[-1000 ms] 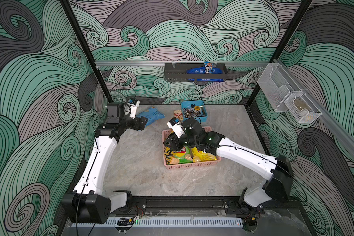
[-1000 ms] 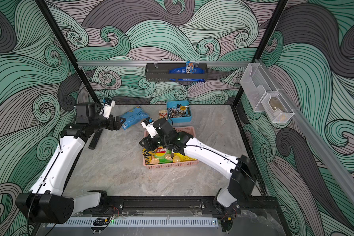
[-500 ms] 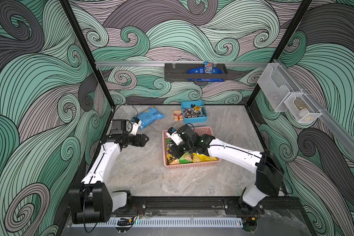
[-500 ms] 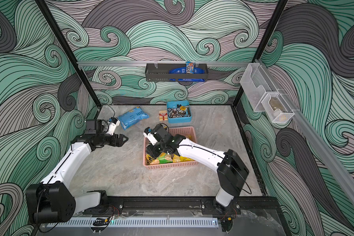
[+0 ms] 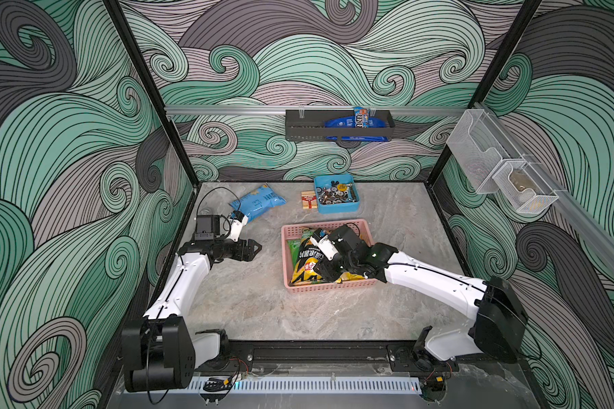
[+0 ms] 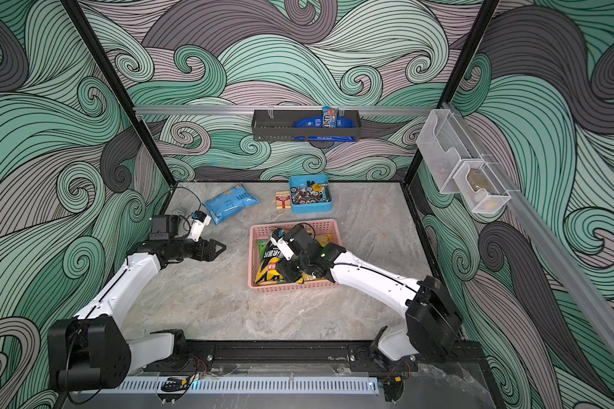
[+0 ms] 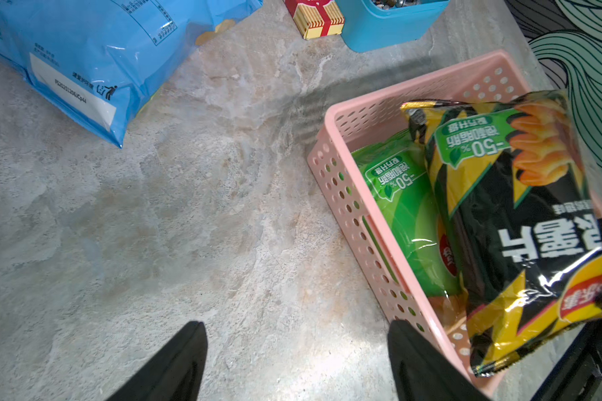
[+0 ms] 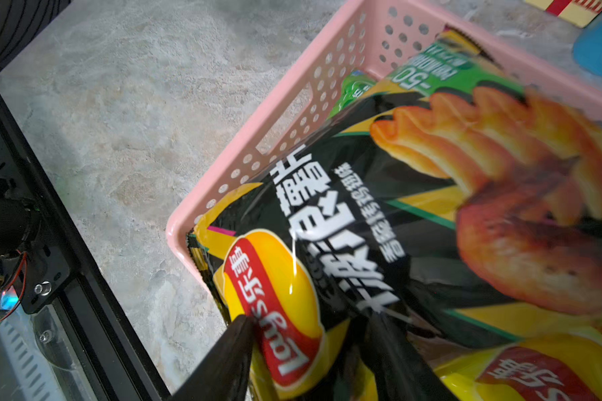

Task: Put the potato chips into the basket
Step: Place the potato chip in the basket.

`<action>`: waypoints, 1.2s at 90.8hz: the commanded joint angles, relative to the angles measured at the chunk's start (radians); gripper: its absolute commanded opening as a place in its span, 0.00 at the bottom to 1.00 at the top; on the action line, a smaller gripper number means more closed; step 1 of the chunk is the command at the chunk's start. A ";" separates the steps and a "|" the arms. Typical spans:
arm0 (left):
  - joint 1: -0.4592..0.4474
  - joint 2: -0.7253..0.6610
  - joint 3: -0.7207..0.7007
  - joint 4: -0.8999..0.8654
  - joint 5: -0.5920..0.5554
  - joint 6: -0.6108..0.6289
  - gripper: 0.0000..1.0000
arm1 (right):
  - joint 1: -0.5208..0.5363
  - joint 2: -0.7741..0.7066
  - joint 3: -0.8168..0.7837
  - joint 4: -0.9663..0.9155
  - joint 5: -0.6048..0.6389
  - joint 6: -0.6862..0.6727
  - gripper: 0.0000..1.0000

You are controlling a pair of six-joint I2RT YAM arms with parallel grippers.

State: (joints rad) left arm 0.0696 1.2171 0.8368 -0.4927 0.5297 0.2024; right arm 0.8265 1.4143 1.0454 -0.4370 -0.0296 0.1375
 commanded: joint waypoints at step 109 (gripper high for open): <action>0.006 -0.023 -0.036 0.040 0.085 0.052 0.80 | -0.387 0.239 0.047 0.318 -0.572 0.334 0.55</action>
State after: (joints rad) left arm 0.0700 1.2003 0.8070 -0.4629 0.5961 0.2432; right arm 0.4240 1.6394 1.0542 -0.1734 -0.5526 0.4541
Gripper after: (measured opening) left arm 0.801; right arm 0.556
